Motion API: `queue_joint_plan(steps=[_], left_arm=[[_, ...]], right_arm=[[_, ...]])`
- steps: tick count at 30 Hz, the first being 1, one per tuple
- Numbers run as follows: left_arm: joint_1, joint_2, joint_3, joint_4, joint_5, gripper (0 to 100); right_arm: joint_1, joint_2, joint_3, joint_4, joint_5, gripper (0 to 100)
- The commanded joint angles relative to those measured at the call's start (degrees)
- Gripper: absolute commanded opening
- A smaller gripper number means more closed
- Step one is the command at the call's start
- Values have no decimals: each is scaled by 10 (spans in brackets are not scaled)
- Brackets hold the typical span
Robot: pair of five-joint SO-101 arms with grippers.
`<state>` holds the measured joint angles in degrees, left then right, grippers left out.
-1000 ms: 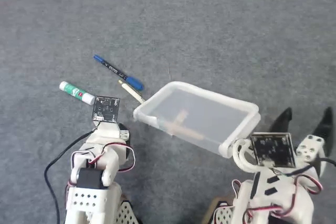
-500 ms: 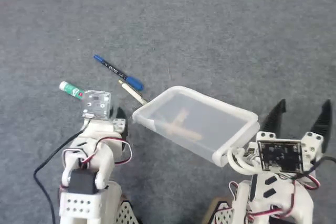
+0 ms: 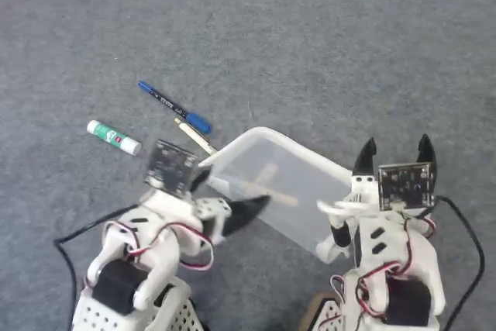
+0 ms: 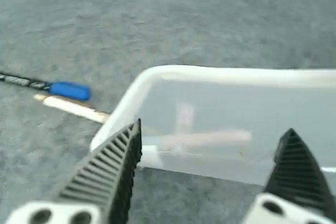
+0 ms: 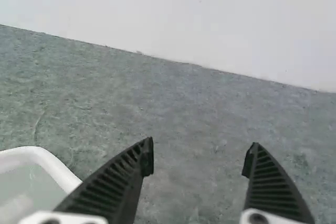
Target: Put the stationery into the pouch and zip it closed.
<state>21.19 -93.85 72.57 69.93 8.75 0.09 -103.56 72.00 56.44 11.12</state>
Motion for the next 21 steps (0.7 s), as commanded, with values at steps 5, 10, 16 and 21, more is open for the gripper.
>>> queue_joint_plan(steps=[5, 10, 16, 21], left_arm=[[75, -3, 64, -43, 10, 381], [75, -3, 124, -69, 10, 381], [69, -3, 138, -89, 14, 379], [25, -3, 147, -157, 72, 379]], right_arm=[[-3, -4, -43, 5, -13, 276], [-4, -4, -122, 52, -14, 276], [-4, -4, -170, 76, -14, 275], [-52, -4, -205, 139, -10, 277]])
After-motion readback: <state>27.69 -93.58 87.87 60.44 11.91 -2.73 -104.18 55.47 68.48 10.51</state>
